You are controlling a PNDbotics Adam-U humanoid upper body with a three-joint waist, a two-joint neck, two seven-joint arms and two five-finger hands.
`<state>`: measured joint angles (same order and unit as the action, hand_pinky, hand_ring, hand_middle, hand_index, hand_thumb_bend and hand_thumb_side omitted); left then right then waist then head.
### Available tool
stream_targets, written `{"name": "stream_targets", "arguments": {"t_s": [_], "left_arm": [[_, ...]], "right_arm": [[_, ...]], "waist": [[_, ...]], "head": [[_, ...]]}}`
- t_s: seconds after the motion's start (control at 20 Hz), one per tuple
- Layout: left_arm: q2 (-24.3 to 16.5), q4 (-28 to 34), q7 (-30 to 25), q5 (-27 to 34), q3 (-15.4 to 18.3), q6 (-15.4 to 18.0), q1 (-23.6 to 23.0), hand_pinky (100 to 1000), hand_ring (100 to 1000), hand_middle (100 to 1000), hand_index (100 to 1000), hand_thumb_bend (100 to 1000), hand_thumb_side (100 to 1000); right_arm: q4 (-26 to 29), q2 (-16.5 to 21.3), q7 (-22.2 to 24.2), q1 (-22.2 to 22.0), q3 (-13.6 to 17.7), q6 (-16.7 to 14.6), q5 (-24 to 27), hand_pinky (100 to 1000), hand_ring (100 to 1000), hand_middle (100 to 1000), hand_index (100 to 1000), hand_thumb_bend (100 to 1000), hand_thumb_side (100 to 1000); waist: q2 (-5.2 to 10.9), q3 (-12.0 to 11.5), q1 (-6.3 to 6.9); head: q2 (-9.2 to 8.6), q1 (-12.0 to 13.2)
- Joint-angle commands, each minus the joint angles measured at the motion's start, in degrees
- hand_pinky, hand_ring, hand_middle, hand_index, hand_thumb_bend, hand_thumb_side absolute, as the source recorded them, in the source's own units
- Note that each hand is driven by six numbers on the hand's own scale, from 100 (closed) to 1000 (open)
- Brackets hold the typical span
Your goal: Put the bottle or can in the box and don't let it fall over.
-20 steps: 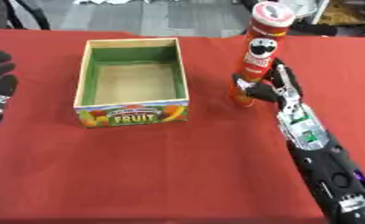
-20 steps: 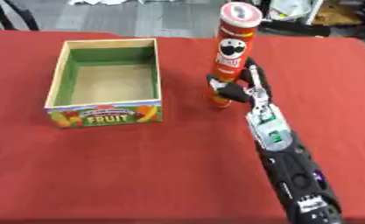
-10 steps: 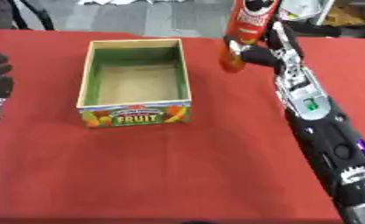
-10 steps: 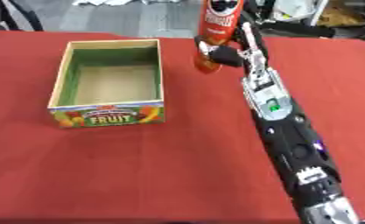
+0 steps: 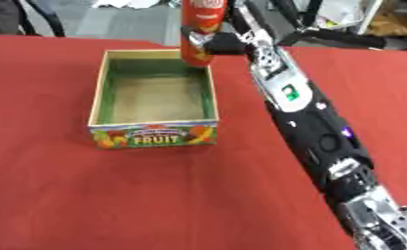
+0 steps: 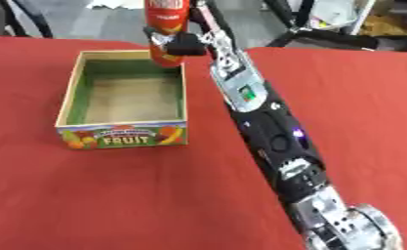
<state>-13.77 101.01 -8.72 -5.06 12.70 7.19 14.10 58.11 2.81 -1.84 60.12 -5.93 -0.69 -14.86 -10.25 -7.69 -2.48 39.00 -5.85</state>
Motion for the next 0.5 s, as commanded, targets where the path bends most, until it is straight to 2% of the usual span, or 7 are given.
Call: {"name": "stream_targets", "arguments": {"t_s": [0.05,0.15,0.25,0.3,0.5], "left_arm": [[-0.58,0.82,-0.25,0.4,-0.06,0.05,0.7,863,862,820,885,653,720],[-0.6,0.83,-0.22,0.38,0.0,0.03,0.67,863,862,820,885,654,720],[-0.61,0.77,-0.2,0.3,0.04,-0.02,0.56,863,862,820,885,654,720],[-0.58,0.74,-0.19,0.26,0.06,-0.04,0.5,863,862,820,885,655,720],[-0.61,0.74,-0.12,0.17,0.17,-0.04,0.37,863,862,820,885,657,719]], "right_arm": [[-0.42,-0.8,1.24,1.39,-0.75,-1.49,-4.07,931,768,728,389,100,100],[-0.98,-1.38,2.33,0.76,-1.18,-2.43,-6.33,937,780,744,449,100,100],[-1.71,-1.79,3.4,-0.01,-1.48,-3.27,-8.38,944,793,761,564,112,100],[-1.96,-1.93,3.82,-0.33,-1.55,-3.71,-9.23,947,799,768,623,175,119],[-1.93,-1.96,4.38,-0.95,-1.57,-5.31,-12.04,952,807,778,795,353,311]], "waist": [[0.58,-0.19,0.24],[0.59,-0.11,0.16],[0.63,0.11,0.08],[0.64,0.25,0.05],[0.65,0.87,0.13]], "head": [[-1.03,-0.64],[-1.1,-0.62],[-1.17,-0.53],[-1.24,-0.54],[-1.16,-0.25]]}}
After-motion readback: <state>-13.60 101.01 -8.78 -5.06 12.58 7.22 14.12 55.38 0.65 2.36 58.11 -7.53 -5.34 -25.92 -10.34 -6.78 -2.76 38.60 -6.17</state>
